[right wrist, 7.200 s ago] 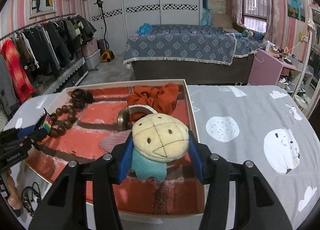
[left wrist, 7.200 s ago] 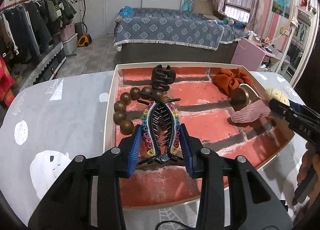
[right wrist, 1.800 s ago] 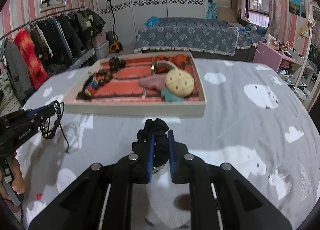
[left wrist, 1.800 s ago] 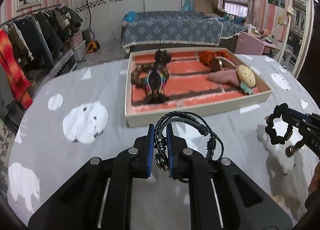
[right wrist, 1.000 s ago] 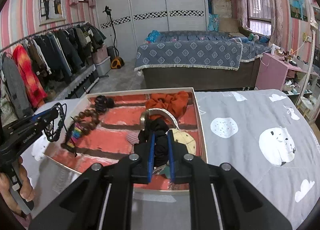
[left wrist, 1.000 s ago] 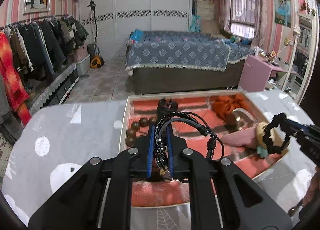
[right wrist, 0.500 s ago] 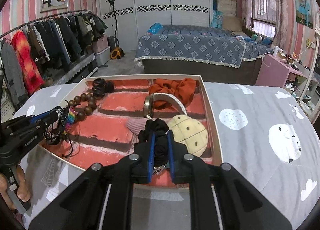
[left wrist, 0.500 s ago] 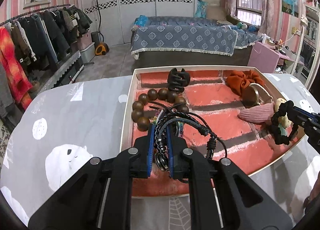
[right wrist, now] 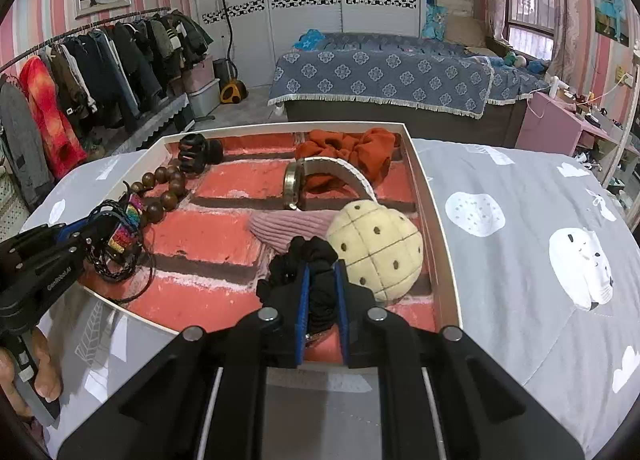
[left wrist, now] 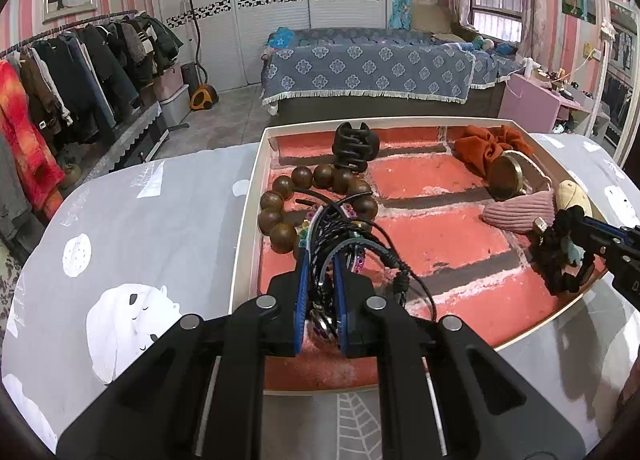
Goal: Organize jewelry
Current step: 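Carry the bracelets and scrunchie into the tray and release both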
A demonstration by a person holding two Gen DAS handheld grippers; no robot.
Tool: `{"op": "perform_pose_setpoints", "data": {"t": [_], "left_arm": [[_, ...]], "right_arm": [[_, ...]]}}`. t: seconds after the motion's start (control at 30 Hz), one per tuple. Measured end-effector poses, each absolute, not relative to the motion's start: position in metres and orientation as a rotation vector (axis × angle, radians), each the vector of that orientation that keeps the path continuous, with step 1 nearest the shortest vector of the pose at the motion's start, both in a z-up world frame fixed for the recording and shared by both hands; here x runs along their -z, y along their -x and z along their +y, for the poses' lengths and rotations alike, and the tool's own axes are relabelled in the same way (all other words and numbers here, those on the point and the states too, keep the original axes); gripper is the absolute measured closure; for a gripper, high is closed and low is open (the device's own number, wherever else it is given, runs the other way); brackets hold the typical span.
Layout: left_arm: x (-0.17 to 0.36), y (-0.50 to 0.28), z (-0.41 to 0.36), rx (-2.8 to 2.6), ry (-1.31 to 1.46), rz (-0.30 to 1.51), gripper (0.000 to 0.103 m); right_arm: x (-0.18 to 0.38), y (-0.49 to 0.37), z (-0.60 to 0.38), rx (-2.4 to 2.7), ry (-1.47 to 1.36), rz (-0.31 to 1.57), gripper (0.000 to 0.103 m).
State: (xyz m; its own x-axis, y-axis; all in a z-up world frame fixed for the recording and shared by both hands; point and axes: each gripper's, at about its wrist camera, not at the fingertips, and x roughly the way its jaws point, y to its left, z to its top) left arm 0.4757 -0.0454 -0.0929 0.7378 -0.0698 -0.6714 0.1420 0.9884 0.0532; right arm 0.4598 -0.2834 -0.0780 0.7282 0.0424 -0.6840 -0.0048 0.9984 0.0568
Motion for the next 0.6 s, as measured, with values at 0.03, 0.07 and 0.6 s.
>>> {"op": "perform_pose_setpoints", "data": {"t": [0.03, 0.07, 0.6], "left_arm": [[0.093, -0.476, -0.045, 0.117, -0.103, 0.731, 0.092], [0.093, -0.476, -0.046, 0.116, -0.103, 0.731, 0.092], [0.088, -0.469, -0.043, 0.127, -0.082, 0.689, 0.038]], "right_arm": [[0.078, -0.459, -0.284, -0.027, -0.055, 0.755, 0.090], [0.079, -0.459, -0.284, -0.029, -0.058, 0.757, 0.090], [0.068, -0.451, -0.294, -0.010, -0.072, 0.711, 0.055]]}}
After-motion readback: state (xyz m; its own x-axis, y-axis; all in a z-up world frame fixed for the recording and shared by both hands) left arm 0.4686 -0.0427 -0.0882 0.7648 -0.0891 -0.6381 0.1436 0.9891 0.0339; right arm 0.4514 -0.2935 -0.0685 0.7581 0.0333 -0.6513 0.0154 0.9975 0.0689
